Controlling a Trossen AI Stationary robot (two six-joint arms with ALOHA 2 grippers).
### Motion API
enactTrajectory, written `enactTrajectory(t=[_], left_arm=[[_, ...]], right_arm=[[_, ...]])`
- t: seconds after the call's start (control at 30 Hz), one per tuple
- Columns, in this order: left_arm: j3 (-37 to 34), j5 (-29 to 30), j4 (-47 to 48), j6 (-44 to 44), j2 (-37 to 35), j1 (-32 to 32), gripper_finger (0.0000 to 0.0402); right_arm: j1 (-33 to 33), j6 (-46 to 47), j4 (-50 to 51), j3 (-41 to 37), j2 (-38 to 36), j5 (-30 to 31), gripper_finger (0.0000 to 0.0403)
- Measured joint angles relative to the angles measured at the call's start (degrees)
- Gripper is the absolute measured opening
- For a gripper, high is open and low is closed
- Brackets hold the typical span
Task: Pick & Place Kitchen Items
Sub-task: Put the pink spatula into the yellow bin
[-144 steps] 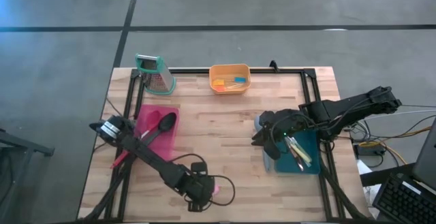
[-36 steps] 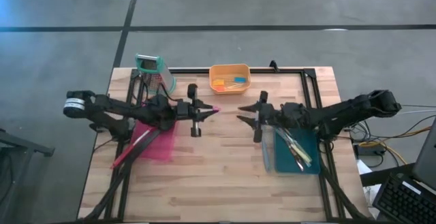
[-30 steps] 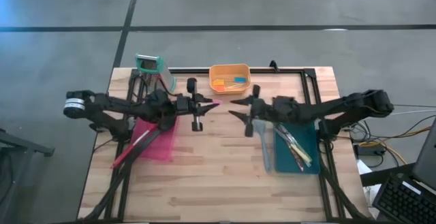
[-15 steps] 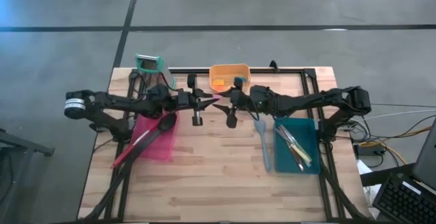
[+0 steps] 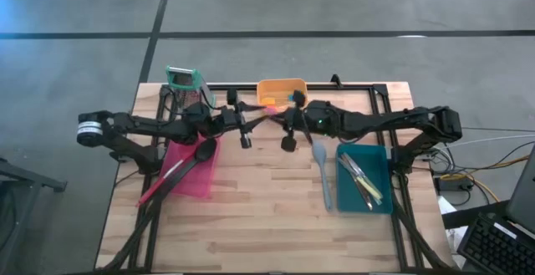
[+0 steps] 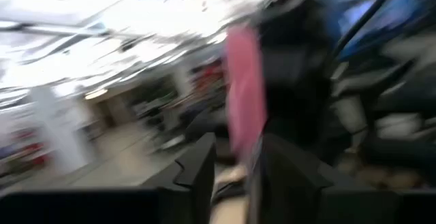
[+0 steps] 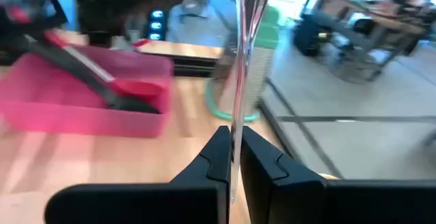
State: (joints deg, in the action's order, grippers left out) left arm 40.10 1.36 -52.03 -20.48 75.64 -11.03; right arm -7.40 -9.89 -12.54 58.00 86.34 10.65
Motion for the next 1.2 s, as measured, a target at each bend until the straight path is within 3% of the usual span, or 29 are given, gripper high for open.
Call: enactTrajectory(t=[0.17, 0.23, 0.4, 0.67, 1.2], left_arm=[[0.0, 15.9, 8.1, -3.7, -3.2, 0.1, 0.0167], [0.0, 18.3, 10.3, -3.3, -4.6, 0.2, 0.0174], [0.0, 17.4, 13.7, 1.5, -7.4, 0.8, 0.0176], [0.0, 17.3, 16.9, 5.2, -9.1, 1.8, 0.0176], [0.0, 17.3, 18.3, 5.7, -9.3, 2.6, 0.0176]], right_arm=[[-1.5, -0.8, 10.8, 1.1, -5.9, 6.1, 0.0010], [-3.6, -0.9, 16.2, 2.4, -7.1, 7.5, 0.0009], [-11.0, -0.8, 27.6, 8.1, -5.2, 7.6, 0.0009], [-20.4, -3.9, 42.2, 21.0, 8.5, 1.5, 0.0008], [-24.2, -5.5, 65.0, 46.1, 34.7, 0.7, 0.0009]])
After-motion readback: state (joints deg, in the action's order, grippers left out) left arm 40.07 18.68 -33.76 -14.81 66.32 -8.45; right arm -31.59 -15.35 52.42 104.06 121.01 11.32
